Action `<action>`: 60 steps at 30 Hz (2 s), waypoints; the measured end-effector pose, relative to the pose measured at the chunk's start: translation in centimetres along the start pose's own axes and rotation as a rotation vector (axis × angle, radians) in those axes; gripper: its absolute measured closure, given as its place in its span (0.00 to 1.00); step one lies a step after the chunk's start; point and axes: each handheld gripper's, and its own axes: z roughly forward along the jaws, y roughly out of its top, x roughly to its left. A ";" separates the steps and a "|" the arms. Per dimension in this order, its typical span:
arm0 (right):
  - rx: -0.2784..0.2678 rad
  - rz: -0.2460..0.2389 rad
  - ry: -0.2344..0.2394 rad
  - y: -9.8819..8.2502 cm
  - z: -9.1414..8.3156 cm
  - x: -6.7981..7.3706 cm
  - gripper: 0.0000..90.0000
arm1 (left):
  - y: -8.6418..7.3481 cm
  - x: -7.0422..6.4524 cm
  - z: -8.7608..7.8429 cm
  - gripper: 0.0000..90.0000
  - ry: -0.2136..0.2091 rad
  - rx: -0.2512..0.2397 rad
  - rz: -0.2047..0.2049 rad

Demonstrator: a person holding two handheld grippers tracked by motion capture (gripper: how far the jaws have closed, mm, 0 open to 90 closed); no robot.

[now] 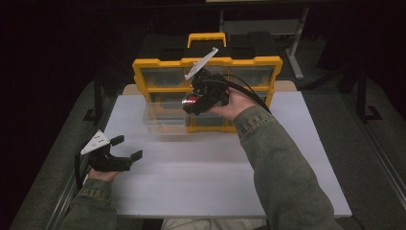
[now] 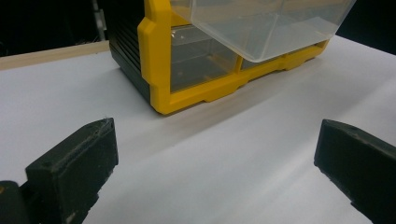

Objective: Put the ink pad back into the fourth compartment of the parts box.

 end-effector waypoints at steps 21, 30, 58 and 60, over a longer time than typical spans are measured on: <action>0.011 -0.029 0.022 2.3 2.3 0.4 0.32 | 0.0 0.0 0.2 0.00 -0.002 0.012 0.006; 0.023 -0.039 0.022 2.6 3.2 0.5 0.32 | -0.1 -0.1 0.3 0.00 -0.008 0.015 0.006; 0.004 -0.080 0.075 4.9 6.9 2.3 0.16 | -0.1 -0.1 0.4 0.00 -0.014 0.024 0.010; -0.013 -0.079 0.084 4.9 6.5 2.2 0.14 | -0.1 -0.1 0.5 0.00 -0.014 0.025 0.012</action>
